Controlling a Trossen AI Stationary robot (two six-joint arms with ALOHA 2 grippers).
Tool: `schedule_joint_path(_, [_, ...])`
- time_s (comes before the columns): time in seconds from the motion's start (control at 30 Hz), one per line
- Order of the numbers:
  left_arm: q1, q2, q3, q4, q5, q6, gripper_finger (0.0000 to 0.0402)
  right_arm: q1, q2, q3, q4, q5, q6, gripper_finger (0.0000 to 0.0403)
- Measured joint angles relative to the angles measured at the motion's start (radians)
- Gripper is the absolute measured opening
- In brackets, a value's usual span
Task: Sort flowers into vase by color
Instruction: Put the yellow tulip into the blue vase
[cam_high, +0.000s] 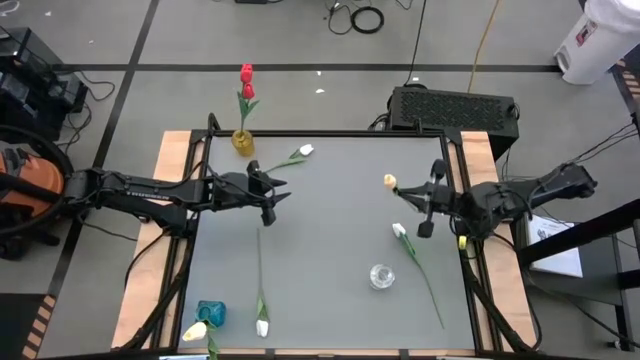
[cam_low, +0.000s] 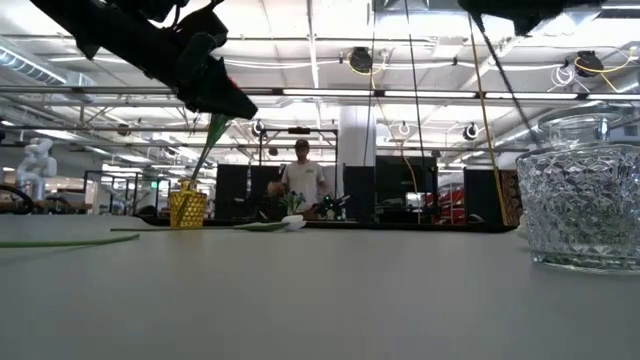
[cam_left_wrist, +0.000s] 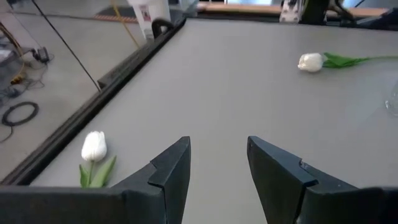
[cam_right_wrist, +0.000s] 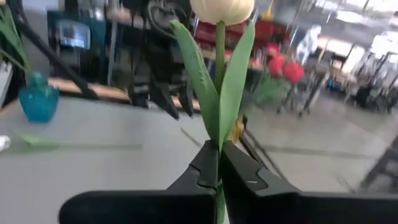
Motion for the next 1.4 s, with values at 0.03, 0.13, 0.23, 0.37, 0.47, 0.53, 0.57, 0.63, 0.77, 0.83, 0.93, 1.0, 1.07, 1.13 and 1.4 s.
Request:
schedule_joint_path(0.03, [0.0,0.0,0.0,0.013,-0.001,0.013,0.0167,0.0,-0.01,-0.041,0.069,-0.001,-0.017,0.0])
schedule_joint_path(0.13, [0.0,0.0,0.0,0.066,-0.002,0.042,0.0167,0.0,-0.016,-0.146,0.251,-0.001,-0.063,0.0])
schedule_joint_path(0.23, [0.0,0.0,0.0,0.124,-0.002,0.072,0.0167,-0.001,-0.005,-0.232,0.426,-0.003,-0.09,0.0])
schedule_joint_path(0.37, [0.0,0.0,0.0,0.193,0.006,0.109,0.0167,-0.019,0.021,-0.31,0.623,-0.068,-0.09,0.0])
schedule_joint_path(0.47, [0.0,0.0,0.0,0.23,0.04,0.147,0.0167,-0.039,0.052,-0.331,0.695,-0.101,-0.079,0.0])
schedule_joint_path(0.53, [0.0,0.0,0.0,0.251,0.082,0.159,0.0167,-0.056,0.079,-0.328,0.704,-0.105,-0.066,0.0])
schedule_joint_path(0.57, [0.0,0.0,0.0,0.262,0.107,0.171,0.0167,-0.065,0.095,-0.325,0.705,-0.105,-0.061,0.0])
schedule_joint_path(0.63, [0.0,0.0,0.0,0.293,0.168,0.185,0.0167,-0.083,0.134,-0.32,0.731,-0.108,-0.055,0.0])
schedule_joint_path(0.77, [0.0,0.0,0.0,0.368,0.302,0.203,0.0167,-0.126,0.225,-0.32,0.854,-0.174,-0.056,0.0])
schedule_joint_path(0.83, [0.0,0.0,0.0,0.411,0.357,0.204,0.0167,-0.147,0.272,-0.32,0.937,-0.201,-0.058,0.0])
schedule_joint_path(0.93, [0.0,0.0,0.0,0.45,0.406,0.205,0.0167,-0.18,0.335,-0.319,1.033,-0.24,-0.061,0.0])
schedule_joint_path(1.0, [0.0,0.0,0.0,0.466,0.414,0.206,0.0167,-0.201,0.376,-0.318,1.08,-0.266,-0.057,0.0])
schedule_joint_path(1.07, [0.0,0.0,0.0,0.467,0.416,0.206,0.0167,-0.224,0.418,-0.304,1.094,-0.293,-0.037,0.0])
schedule_joint_path(1.13, [0.0,0.0,0.0,0.467,0.416,0.206,0.0167,-0.244,0.461,-0.275,1.09,-0.331,-0.015,0.0])
schedule_joint_path(1.4, [0.0,0.0,0.0,0.469,0.415,0.218,0.0167,-0.297,0.672,-0.093,1.074,-0.462,-0.016,0.0])
